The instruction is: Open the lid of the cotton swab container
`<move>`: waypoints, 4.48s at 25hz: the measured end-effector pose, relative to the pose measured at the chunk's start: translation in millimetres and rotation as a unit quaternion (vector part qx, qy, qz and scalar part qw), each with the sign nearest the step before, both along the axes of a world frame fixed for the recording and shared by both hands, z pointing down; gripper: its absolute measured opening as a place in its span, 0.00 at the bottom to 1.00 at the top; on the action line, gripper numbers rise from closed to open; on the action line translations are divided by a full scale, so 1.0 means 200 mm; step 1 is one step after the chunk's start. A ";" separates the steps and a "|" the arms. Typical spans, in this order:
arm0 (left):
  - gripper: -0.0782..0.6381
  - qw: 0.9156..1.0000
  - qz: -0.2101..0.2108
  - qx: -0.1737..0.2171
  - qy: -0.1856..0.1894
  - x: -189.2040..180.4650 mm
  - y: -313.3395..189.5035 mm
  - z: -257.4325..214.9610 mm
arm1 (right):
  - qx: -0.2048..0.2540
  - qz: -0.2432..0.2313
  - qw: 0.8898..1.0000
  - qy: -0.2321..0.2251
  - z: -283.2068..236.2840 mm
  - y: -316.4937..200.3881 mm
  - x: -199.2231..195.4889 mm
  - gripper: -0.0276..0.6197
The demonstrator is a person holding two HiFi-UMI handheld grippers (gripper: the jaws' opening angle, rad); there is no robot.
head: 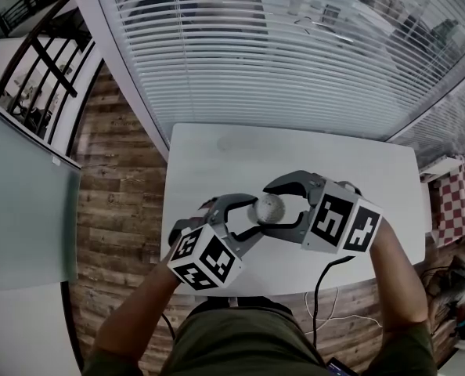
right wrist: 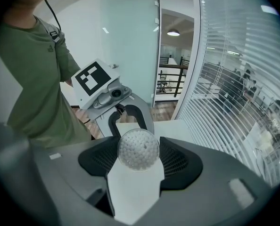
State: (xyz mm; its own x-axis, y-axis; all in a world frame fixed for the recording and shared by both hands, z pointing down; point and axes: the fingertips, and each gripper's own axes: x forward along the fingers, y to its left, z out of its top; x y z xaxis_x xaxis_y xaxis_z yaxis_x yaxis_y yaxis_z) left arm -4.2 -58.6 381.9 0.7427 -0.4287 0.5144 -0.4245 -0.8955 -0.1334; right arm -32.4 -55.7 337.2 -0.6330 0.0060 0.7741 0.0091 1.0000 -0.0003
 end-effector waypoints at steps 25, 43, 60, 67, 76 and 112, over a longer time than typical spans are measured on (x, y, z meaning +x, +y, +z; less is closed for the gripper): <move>0.43 0.999 0.004 0.001 0.036 -0.02 -0.02 -0.07 | -0.045 0.021 0.992 -0.114 -0.14 -0.05 -0.01 0.47; 0.43 0.993 0.029 0.003 0.116 0.01 -0.01 -0.26 | -0.114 0.079 0.915 -0.379 -0.47 -0.11 0.12 0.47; 0.43 0.988 0.032 0.001 0.149 0.03 0.05 -0.36 | -0.187 0.124 0.807 -0.547 -0.54 -0.09 0.31 0.46; 0.43 0.989 0.036 0.009 0.145 0.05 0.08 -0.39 | -0.196 0.131 0.790 -0.566 -0.55 -0.07 0.37 0.46; 0.43 0.985 0.032 0.014 0.171 0.06 0.11 -0.43 | -0.213 0.139 0.762 -0.595 -0.57 -0.05 0.40 0.45; 0.42 0.983 -0.010 0.049 0.178 -0.02 0.06 -0.48 | -0.219 0.185 0.758 -0.586 -0.48 -0.01 0.47 0.40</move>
